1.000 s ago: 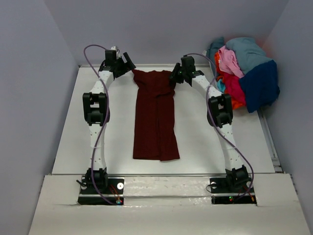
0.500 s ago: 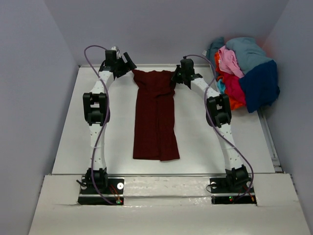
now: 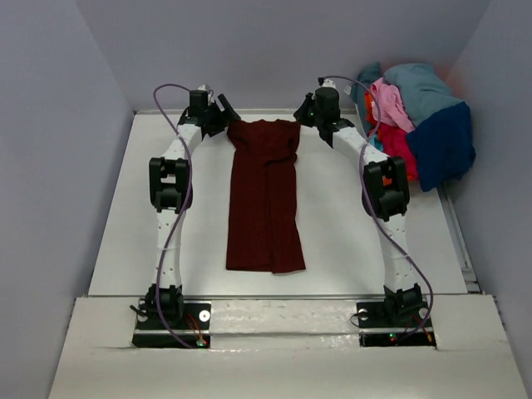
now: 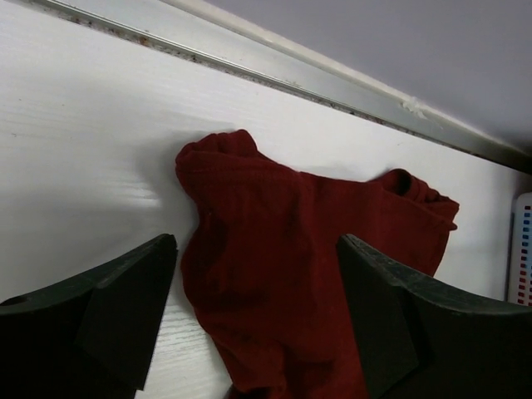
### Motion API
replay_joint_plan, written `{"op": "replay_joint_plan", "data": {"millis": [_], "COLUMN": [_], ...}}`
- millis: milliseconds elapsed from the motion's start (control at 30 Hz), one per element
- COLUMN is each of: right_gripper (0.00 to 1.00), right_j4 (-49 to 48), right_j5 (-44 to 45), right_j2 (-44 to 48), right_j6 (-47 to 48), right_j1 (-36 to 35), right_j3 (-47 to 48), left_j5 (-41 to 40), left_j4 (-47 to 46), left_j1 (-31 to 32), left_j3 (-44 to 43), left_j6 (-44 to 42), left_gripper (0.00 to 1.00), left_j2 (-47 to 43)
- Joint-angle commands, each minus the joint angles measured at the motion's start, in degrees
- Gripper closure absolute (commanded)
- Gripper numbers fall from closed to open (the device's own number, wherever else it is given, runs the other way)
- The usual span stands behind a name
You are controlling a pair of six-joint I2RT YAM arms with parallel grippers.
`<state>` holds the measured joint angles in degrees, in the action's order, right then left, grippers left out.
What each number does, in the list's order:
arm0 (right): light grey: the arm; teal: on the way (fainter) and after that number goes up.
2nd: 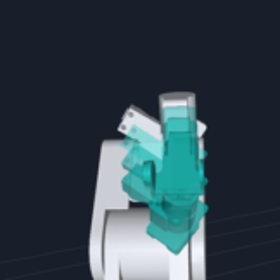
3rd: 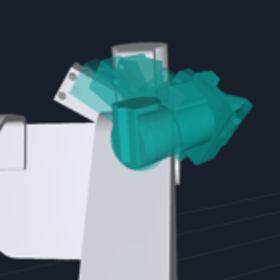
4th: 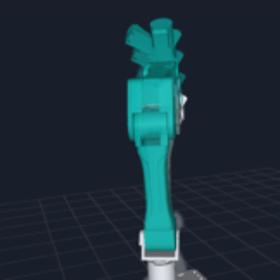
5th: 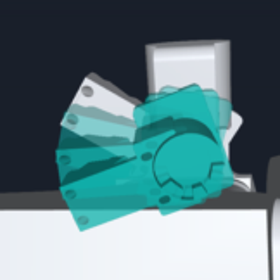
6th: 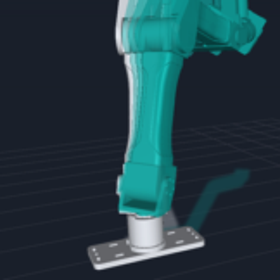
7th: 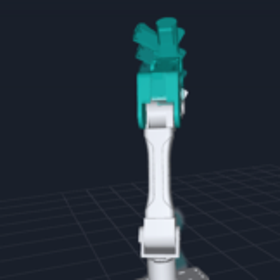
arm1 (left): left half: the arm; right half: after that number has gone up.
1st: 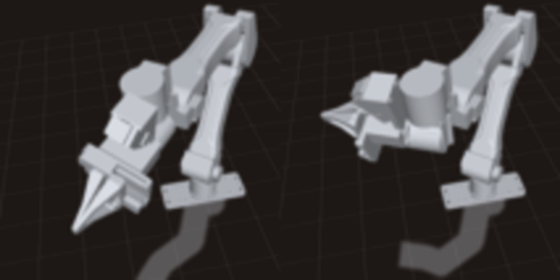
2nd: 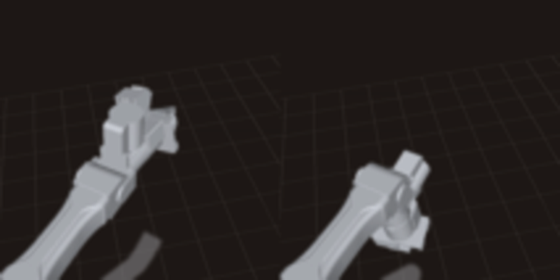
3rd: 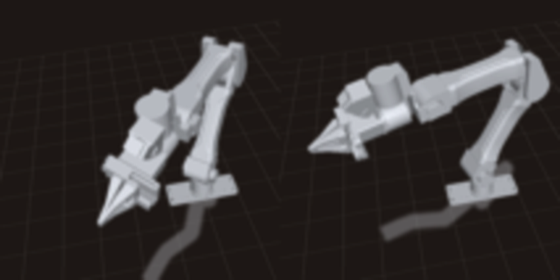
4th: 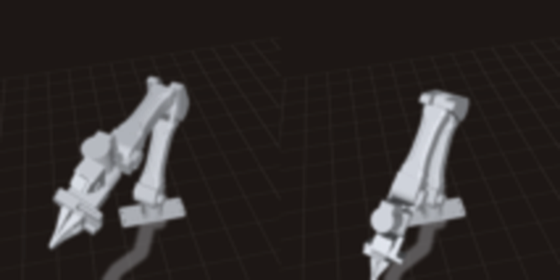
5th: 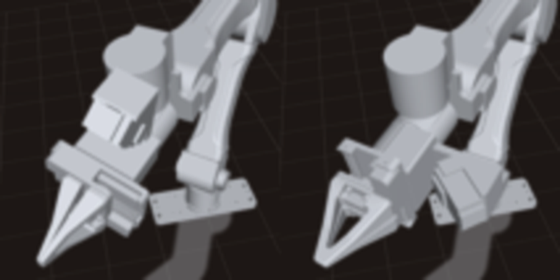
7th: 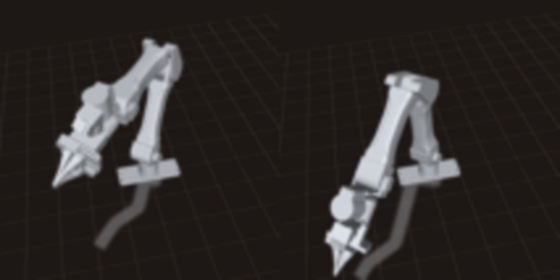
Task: Fold and stack the t-shirts
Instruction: Rotate the tshirt 90 degrees
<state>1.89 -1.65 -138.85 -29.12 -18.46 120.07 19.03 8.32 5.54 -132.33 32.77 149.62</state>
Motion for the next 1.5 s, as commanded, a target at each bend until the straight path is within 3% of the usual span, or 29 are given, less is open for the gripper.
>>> {"op": "replay_joint_plan", "data": {"millis": [0,67,100,167,200,300,500,1233,1400,1467], "right_gripper": [0.93,0.92,0.81,0.72,0.61,0.54,0.51,0.52,0.67,0.81], "right_j4": [-1.9,4.77,5.92,5.94,5.58,8.38,11.73,15.34,11.39,10.5], "right_j5": [-2.2,-6.23,-7.3,-7.93,-7.84,-6.44,-5.56,-6.7,-4.94,-3.89], "right_j2": [0.52,-2.82,-3.62,-3.54,-3.28,-3.1,-3.27,-8.37,-8.55,-8.72], "right_j6": [-0.31,-2.41,-3.21,-5.85,-6.38,-6.65,-7.87,-10.25,-8.93,-8.32], "right_j1": [-0.35,-0.35,-0.35,-0.35,-0.35,-0.35,-0.87,-1.93,-1.93,-1.93], "right_j3": [1.82,8.14,9.29,7.56,6.42,5.7,5.7,8.6,8.6,9.3], "left_j5": [1.19,1.01,1.1,0.84,0.58,-0.48,-1.27,-0.92,-0.22,0.04], "left_j4": [-3.39,-2.96,-2.69,-2.25,-1.73,-1.37,-1.72,-1.55,-1.64,-1.72], "left_j1": [0.26,0.26,0.26,0.26,0.26,0.79,0.79,0.79,0.79,0.79], "left_j3": [-0.03,-0.38,-0.73,-1.26,-1.26,-0.91,0.23,0.23,0.32,0.5], "left_j6": [0.89,0.54,0.36,0.45,0.36,0.1,0.18,-0.78,-0.78,-0.96], "left_gripper": [0.07,0.04,0.04,0.05,0.06,0.07,0.07,0.07,0.07,0.07], "left_j2": [-0.38,-0.3,-0.03,0.4,0.49,0.41,-0.03,-0.21,-0.21,-0.29]}}
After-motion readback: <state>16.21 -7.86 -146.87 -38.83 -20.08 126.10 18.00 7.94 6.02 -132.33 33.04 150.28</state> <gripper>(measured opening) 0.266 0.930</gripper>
